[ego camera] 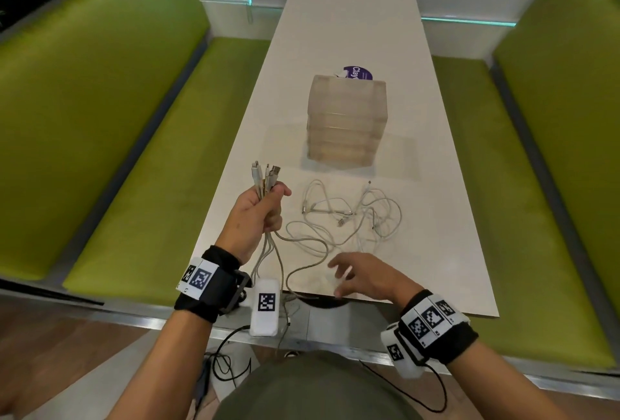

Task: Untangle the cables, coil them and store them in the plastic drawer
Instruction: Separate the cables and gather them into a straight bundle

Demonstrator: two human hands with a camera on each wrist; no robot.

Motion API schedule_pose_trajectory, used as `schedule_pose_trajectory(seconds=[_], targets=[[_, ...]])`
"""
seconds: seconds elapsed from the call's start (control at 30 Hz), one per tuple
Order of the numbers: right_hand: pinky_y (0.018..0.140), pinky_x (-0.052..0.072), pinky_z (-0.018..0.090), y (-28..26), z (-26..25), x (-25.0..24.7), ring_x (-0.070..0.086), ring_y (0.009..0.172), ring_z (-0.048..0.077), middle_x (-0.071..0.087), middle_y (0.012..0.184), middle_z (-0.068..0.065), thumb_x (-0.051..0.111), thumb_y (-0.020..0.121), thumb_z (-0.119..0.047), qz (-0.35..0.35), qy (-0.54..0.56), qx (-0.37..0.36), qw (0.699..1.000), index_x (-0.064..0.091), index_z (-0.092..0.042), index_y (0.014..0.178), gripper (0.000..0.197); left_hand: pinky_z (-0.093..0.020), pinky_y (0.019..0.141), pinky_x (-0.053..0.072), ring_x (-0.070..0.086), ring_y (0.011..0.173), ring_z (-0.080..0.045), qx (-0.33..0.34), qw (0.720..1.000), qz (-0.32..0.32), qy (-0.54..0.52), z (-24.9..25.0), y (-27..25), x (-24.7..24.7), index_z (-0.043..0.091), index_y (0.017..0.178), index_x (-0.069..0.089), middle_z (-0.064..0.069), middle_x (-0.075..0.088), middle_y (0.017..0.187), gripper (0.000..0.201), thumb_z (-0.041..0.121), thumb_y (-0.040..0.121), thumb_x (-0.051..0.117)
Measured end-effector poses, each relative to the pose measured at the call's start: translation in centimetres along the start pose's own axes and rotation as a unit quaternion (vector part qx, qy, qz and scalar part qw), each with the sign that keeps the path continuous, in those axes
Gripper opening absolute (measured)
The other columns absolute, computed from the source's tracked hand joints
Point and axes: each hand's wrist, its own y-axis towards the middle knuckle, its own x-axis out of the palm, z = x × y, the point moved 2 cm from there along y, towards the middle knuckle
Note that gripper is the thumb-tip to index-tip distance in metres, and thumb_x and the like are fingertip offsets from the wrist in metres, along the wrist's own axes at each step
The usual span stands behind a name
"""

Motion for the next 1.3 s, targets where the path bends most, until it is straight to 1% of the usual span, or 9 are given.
schedule_pose_trajectory(seconds=[0.13,0.27,0.37,0.47,0.57,0.73,0.83,1.03,1.3], targets=[[0.090,0.050,0.026,-0.2,-1.8,-0.6,0.064,0.092,0.006,0.057,0.121,-0.011,0.072,0.083,-0.034,0.046,0.123,-0.082,0.988,0.041,-0.046,0.133,0.060,-0.019,0.043,0.025,0.020,0.045,-0.008,0.000,1.000,0.000,-0.003,-0.1,0.1,0.2,0.010,0.085,0.058,0.009,0.024,0.053,0.017,0.024,0.090,0.050],[0.085,0.053,0.028,0.1,-3.3,0.4,0.065,0.092,0.009,0.069,0.110,-0.003,0.053,0.096,-0.028,-0.009,0.081,-0.112,0.990,0.056,-0.033,0.127,0.032,-0.019,0.043,0.024,0.020,0.045,-0.008,0.000,1.000,0.001,-0.020,0.2,0.2,0.4,0.009,0.085,0.057,0.010,0.024,0.052,0.016,0.023,0.089,0.050],[0.076,0.050,0.016,0.5,-3.5,0.4,0.066,0.087,0.008,0.070,0.109,-0.001,0.051,0.096,-0.020,-0.039,0.002,-0.110,0.993,0.062,-0.024,0.123,0.029,-0.019,0.043,0.025,0.021,0.044,-0.008,-0.003,1.000,0.002,-0.011,0.1,0.1,0.1,0.009,0.086,0.056,0.010,0.024,0.052,0.017,0.024,0.090,0.049],[0.063,0.051,0.016,1.1,-3.9,-1.8,0.066,0.075,0.009,0.069,0.100,-0.001,0.050,0.095,-0.011,0.078,0.067,-0.093,0.990,0.066,-0.019,0.110,0.023,-0.019,0.044,0.024,0.022,0.044,-0.007,-0.008,1.000,0.008,-0.005,-0.1,0.1,-0.2,0.009,0.087,0.056,0.010,0.025,0.052,0.019,0.018,0.099,0.045],[0.064,0.048,0.021,2.1,-4.1,-4.0,0.063,0.073,0.011,0.066,0.095,-0.002,0.053,0.093,-0.008,0.196,0.102,-0.065,0.973,0.067,-0.018,0.100,0.019,-0.020,0.044,0.023,0.022,0.045,-0.007,-0.014,1.000,0.010,0.000,-0.3,0.0,-0.3,0.008,0.087,0.055,0.010,0.025,0.052,0.022,0.014,0.101,0.040],[0.080,0.042,0.029,5.3,-2.9,-1.9,0.057,0.102,0.024,0.054,0.115,0.005,0.070,0.083,-0.020,0.059,-0.165,0.006,0.985,0.061,-0.015,0.114,0.033,-0.020,0.044,0.024,0.022,0.044,-0.008,-0.022,1.000,0.010,0.005,-0.7,0.1,-0.3,0.008,0.086,0.056,0.010,0.026,0.051,0.022,0.015,0.101,0.041],[0.078,0.043,0.033,6.2,-1.9,-0.1,0.055,0.101,0.028,0.048,0.113,0.009,0.063,0.088,-0.019,0.079,-0.216,0.008,0.973,0.064,-0.010,0.105,0.020,-0.020,0.044,0.024,0.022,0.045,-0.008,-0.029,0.999,0.018,0.007,-0.8,-0.1,-0.4,0.009,0.085,0.056,0.009,0.025,0.052,0.022,0.016,0.100,0.041],[0.065,0.041,0.018,3.5,-3.6,-4.8,0.059,0.073,0.009,0.065,0.078,-0.004,0.052,0.096,-0.022,0.184,0.030,-0.073,0.980,0.061,-0.023,0.091,0.010,-0.020,0.045,0.025,0.023,0.045,-0.008,-0.042,0.998,0.036,0.038,-1.4,0.0,-1.2,0.007,0.088,0.057,0.008,0.027,0.052,0.020,0.016,0.100,0.044],[0.057,0.037,0.020,1.2,-6.3,-9.3,0.043,0.053,0.000,0.054,0.060,-0.016,0.055,0.095,-0.027,0.178,0.077,-0.154,0.969,0.070,-0.024,0.090,0.015,-0.020,0.049,0.026,0.029,0.051,-0.007,-0.051,0.984,-0.023,0.168,-2.9,0.6,1.8,0.003,0.100,0.065,0.012,0.038,0.058,0.019,0.019,0.092,0.060]])
